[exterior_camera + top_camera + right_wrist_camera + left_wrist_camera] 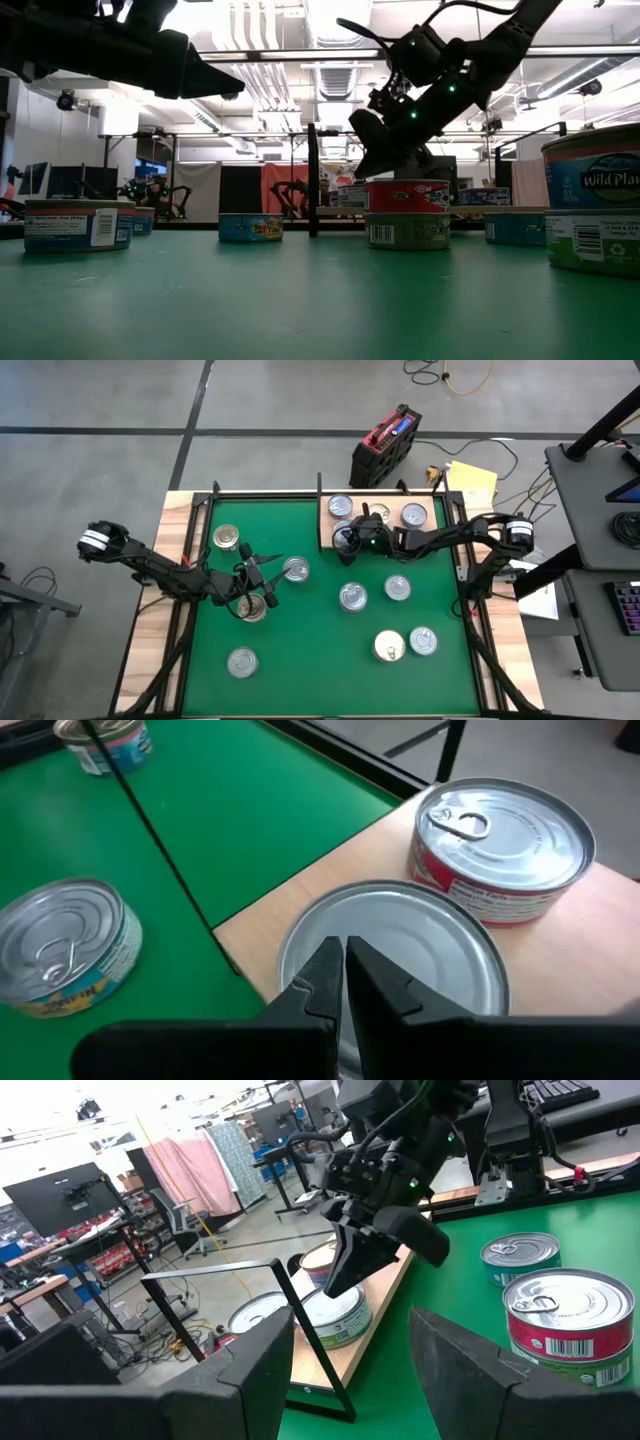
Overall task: Stack canned seafood by type on shelf
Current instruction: Adjust the green tuna can on the shelf
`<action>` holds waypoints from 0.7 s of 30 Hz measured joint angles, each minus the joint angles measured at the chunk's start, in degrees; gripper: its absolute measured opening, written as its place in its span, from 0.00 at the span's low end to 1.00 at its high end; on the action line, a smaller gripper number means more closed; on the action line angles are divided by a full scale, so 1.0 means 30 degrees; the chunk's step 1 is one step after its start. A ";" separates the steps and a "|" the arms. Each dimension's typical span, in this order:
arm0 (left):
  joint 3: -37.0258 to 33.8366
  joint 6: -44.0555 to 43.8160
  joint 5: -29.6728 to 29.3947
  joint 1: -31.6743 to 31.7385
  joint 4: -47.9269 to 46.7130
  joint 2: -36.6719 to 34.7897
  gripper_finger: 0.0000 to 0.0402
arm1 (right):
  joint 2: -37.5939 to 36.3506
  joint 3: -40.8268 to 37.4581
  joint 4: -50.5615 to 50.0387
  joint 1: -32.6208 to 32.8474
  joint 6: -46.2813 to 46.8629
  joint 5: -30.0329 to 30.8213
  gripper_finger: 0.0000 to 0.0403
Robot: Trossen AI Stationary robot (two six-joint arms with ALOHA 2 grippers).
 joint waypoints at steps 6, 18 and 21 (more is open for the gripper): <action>0.0007 0.0000 0.0007 0.0000 0.0000 0.0000 0.45 | 0.0000 -0.0020 0.0066 0.0126 -0.0349 0.0121 0.02; 0.0004 0.0000 0.0007 0.0007 0.0000 0.0000 0.45 | 0.0016 -0.0144 0.0606 0.0207 -0.1524 0.0620 0.02; 0.0007 0.0000 0.0007 0.0022 0.0000 0.0000 0.45 | 0.0500 -0.0144 0.0747 0.0242 -0.1393 0.0616 0.02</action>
